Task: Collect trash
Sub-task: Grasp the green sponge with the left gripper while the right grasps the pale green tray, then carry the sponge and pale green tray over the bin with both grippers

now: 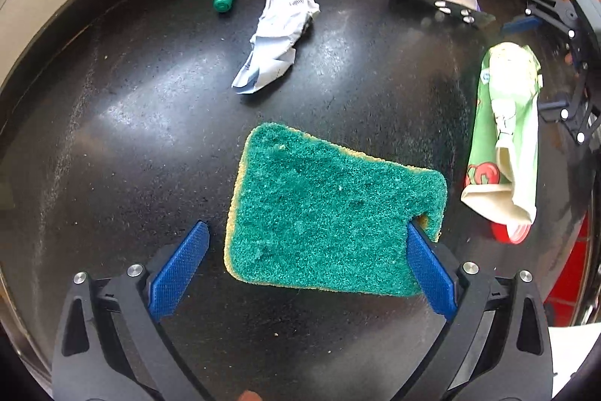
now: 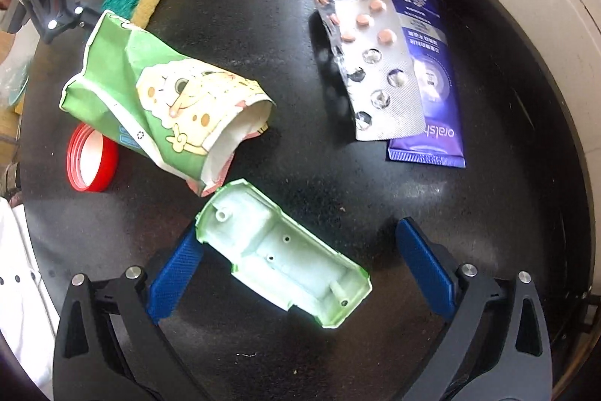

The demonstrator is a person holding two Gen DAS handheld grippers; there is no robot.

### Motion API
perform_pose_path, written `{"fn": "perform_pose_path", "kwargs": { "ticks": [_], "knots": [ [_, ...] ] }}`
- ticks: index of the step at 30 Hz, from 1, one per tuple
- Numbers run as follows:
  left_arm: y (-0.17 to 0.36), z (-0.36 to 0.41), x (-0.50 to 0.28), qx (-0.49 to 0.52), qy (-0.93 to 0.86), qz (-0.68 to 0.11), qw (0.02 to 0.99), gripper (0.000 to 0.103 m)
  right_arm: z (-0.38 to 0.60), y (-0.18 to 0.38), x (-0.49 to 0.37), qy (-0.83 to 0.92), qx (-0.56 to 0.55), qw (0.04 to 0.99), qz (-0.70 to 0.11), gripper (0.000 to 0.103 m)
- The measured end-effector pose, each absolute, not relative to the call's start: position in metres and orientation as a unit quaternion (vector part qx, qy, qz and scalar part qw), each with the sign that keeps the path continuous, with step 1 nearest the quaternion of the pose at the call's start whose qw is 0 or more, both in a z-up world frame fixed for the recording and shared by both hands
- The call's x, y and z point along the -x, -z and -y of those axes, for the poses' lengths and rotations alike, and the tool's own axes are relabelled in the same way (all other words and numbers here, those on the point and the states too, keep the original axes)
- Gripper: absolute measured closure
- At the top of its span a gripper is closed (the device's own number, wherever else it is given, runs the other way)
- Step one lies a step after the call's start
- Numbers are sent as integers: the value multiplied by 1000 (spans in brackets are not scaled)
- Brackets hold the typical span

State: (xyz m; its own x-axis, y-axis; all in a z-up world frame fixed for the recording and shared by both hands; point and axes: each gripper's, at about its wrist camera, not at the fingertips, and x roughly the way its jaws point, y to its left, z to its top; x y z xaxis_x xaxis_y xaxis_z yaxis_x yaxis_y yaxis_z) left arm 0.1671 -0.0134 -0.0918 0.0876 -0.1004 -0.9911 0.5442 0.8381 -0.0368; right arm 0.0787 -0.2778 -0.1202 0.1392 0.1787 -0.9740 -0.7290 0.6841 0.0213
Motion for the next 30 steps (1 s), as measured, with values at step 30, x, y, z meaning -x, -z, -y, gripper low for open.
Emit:
{"fn": "perform_pose_path", "kwargs": {
  "ticks": [30],
  "knots": [
    [90, 7, -135, -121, 192, -590, 775, 38, 313, 94, 11, -166, 97, 823, -535, 45]
  ]
}}
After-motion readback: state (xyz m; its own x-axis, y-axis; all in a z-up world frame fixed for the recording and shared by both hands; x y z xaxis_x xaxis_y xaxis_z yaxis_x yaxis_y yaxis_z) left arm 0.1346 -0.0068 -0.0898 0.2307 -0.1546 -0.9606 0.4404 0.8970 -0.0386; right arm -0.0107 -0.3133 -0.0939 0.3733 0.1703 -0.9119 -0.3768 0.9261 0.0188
